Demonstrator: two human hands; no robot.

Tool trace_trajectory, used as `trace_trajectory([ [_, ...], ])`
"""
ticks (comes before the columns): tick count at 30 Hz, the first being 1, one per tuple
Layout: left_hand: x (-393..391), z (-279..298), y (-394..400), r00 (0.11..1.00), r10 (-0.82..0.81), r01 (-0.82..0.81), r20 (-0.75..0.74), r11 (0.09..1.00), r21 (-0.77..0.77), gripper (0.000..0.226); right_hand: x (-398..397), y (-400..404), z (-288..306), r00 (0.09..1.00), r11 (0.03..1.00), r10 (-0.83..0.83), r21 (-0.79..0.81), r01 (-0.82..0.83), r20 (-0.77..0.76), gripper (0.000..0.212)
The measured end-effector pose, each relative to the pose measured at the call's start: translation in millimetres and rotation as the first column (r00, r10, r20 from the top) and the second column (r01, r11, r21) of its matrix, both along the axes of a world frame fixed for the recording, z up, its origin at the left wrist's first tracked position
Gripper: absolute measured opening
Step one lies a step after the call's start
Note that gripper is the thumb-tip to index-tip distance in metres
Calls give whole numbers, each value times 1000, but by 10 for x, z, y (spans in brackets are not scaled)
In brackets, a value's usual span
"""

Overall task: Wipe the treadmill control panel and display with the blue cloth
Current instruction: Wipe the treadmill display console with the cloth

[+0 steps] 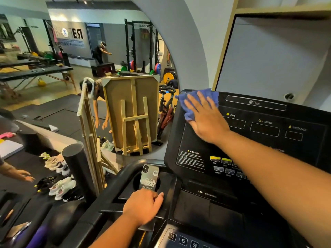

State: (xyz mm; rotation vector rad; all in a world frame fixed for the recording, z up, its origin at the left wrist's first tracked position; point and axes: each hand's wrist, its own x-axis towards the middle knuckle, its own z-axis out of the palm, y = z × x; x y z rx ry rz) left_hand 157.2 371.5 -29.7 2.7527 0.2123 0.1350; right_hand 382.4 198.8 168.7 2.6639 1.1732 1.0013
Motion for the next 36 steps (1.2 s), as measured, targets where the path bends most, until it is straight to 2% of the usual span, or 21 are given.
trace_trajectory([
  [2,-9,12,-6,1000,-1,1,-8,1000,-11,61,-115,82,-203,999,998,46,-32,-46,8,69],
  [5,-22,44,-13,1000,1,-1,-19,1000,-29,59,-333,77,-683,975,921,218,-323,-219,-39,69],
  [7,-24,57,-21,1000,5,-6,-27,999,-44,59,-306,11,-697,967,885,244,-391,-254,-76,67],
  [9,-34,68,-33,1000,8,-9,-22,998,-61,59,-187,-28,-485,978,926,204,-317,-204,-34,66],
  [11,-33,69,-30,1000,11,-12,-15,998,-55,58,-55,-96,-175,997,992,72,-103,-74,-22,65],
  [12,-30,66,-26,1000,13,-14,-16,999,-52,58,-6,-164,-46,1000,1000,7,-12,-7,-18,65],
  [14,-25,52,-23,1000,16,-16,-21,999,-43,60,10,-297,6,999,997,-52,63,53,-11,65],
  [16,-15,42,-22,1000,18,-19,-21,999,-35,61,-107,-399,-194,999,996,-44,74,46,-24,65],
  [18,-9,24,-19,1000,18,-19,-18,999,-41,61,-317,-544,-535,1000,1000,3,5,-3,-30,67],
  [20,-7,17,-25,1000,14,-15,-27,999,-49,60,-519,-818,-896,995,983,88,-158,-95,-52,68],
  [22,-7,23,-20,999,6,-7,-35,999,-46,59,-657,-1159,-1141,979,922,189,-331,-203,-74,66],
  [24,-9,39,-17,1000,-2,1,-31,1000,-23,59,-617,-1432,-1077,964,873,251,-409,-265,-88,65],
  [26,-11,65,-26,1000,-8,8,-30,1000,-20,58,-417,-1567,-806,985,912,168,-373,-171,-40,66],
  [29,-24,101,-48,999,-13,12,-32,1000,-15,56,-88,-1680,-207,993,991,-120,-62,119,-22,69],
  [31,-31,121,-61,999,-4,3,-38,1000,-17,56,-22,-1683,-5,976,967,-206,141,214,-68,68],
  [32,-31,123,-60,999,-1,0,-41,1000,-21,55,-43,-1624,-27,973,956,-216,187,228,-82,68],
  [34,-31,112,-60,999,4,-6,-49,1000,-27,55,-161,-1498,-304,979,968,-199,146,203,-43,69],
  [36,-24,97,-57,999,11,-12,-46,1000,-26,56,-355,-1480,-702,997,994,-81,-76,82,14,71],
])
